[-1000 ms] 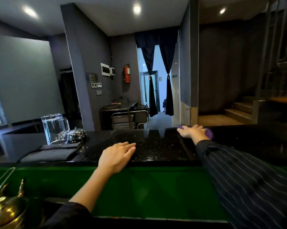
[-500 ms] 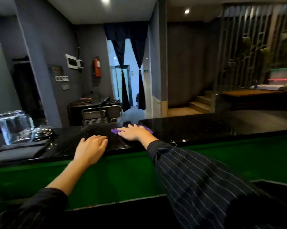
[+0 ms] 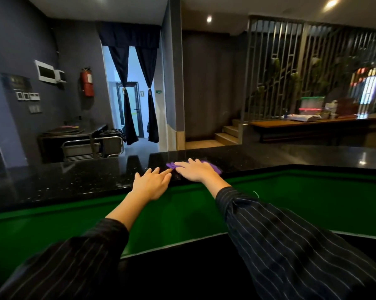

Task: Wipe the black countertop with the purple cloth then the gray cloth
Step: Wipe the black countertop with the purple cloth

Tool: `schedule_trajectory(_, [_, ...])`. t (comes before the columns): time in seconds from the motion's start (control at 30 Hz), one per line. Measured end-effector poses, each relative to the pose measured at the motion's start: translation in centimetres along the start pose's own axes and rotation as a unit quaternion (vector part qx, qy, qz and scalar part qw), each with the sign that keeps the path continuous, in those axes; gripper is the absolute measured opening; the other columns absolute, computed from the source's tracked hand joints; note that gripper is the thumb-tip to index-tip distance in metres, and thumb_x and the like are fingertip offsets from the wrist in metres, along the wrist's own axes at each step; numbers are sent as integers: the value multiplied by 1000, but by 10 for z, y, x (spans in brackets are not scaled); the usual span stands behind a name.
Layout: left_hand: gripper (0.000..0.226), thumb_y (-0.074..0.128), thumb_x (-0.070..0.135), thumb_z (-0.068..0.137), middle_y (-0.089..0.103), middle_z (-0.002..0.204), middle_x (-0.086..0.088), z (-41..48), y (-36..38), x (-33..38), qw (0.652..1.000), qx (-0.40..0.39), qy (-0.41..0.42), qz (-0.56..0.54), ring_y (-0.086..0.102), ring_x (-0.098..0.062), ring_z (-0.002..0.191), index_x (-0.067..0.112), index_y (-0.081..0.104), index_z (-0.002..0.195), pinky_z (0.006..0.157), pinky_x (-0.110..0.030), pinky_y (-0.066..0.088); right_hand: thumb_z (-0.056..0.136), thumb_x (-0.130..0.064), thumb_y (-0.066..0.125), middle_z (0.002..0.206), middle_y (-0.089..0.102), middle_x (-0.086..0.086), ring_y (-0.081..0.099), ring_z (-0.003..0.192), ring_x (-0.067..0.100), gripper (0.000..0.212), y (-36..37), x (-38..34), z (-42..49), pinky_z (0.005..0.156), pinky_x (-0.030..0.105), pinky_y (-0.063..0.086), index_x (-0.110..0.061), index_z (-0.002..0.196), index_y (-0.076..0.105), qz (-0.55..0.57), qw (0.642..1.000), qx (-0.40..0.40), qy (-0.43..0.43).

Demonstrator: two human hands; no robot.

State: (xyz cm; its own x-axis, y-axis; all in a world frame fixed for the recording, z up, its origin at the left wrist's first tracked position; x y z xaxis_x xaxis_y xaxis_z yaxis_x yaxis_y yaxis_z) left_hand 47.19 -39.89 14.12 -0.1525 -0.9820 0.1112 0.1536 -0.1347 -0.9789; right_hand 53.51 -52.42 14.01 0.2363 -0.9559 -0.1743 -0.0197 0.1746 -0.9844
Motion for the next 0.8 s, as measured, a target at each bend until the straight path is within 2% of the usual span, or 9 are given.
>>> schedule_trajectory(0.13, [49, 12, 53, 98, 20, 159, -2, 3, 7, -5, 1000, -1, -4, 17, 16, -27, 147, 48, 14, 147, 114, -60, 13, 99, -55, 18, 163, 12, 8, 9, 149, 33, 55, -13, 67, -5, 118, 49, 8, -41, 152, 20, 21, 997, 10, 73])
schedule_trajectory(0.27, [57, 15, 65, 92, 23, 158, 1, 7, 4, -5, 999, 11, -3, 53, 20, -24, 146, 48, 16, 146, 113, -58, 19, 98, -50, 25, 161, 14, 17, 11, 147, 39, 56, -16, 75, -6, 118, 52, 8, -35, 151, 25, -7, 986, 32, 163])
schedule_trajectory(0.37, [70, 15, 77, 82, 26, 157, 1, 5, 2, -3, 998, 19, -9, 52, 23, -24, 145, 48, 19, 146, 113, -56, 21, 96, -49, 26, 157, 24, 20, 21, 143, 41, 55, -12, 46, -15, 115, 52, 15, -35, 149, 30, -8, 992, 61, 112])
schedule_trajectory(0.47, [78, 13, 81, 76, 26, 157, 1, 2, 1, -3, 999, 21, -14, 48, 23, -23, 145, 48, 20, 146, 114, -56, 21, 97, -49, 22, 148, 43, 11, 37, 136, 34, 51, -13, 39, -35, 110, 50, 24, -38, 143, 41, 13, 991, 130, 2])
schedule_trajectory(0.53, [76, 14, 79, 78, 24, 158, 1, 1, 1, -2, 999, 17, -16, 45, 22, -23, 146, 47, 19, 146, 115, -56, 19, 97, -49, 22, 139, 53, 5, 45, 129, 28, 49, -20, 60, -47, 106, 47, 29, -41, 138, 47, 10, 984, 179, -19])
schedule_trajectory(0.6, [74, 15, 78, 79, 24, 158, 1, 0, 1, -2, 999, 18, -18, 45, 21, -23, 146, 47, 19, 147, 115, -55, 18, 96, -49, 22, 135, 56, 4, 48, 126, 27, 49, -28, 94, -49, 104, 46, 30, -42, 136, 49, 7, 980, 199, 10])
schedule_trajectory(0.67, [72, 16, 77, 81, 24, 158, 1, 0, 1, -1, 999, 19, -20, 47, 20, -23, 146, 47, 19, 147, 115, -55, 18, 97, -48, 21, 139, 53, 5, 45, 130, 28, 50, -30, 123, -43, 107, 47, 27, -41, 139, 46, 22, 982, 177, 63])
schedule_trajectory(0.8, [71, 18, 77, 82, 26, 157, 2, 3, 2, -2, 998, 20, -18, 53, 22, -22, 146, 47, 19, 146, 113, -55, 21, 97, -46, 21, 144, 47, 14, 39, 133, 35, 52, -28, 116, -41, 109, 50, 24, -32, 138, 50, 14, 975, 182, 125])
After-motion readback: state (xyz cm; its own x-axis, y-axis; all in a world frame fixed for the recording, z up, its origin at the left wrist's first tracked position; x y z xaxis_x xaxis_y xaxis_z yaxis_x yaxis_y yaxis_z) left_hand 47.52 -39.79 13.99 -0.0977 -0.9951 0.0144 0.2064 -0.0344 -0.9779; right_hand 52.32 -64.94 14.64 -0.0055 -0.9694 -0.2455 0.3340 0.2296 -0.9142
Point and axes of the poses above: each hand's wrist, its own z-axis towards the middle knuckle, its own y-axis out of the palm, x = y × z, the point moved 10 cm from there along z, towards the middle knuckle
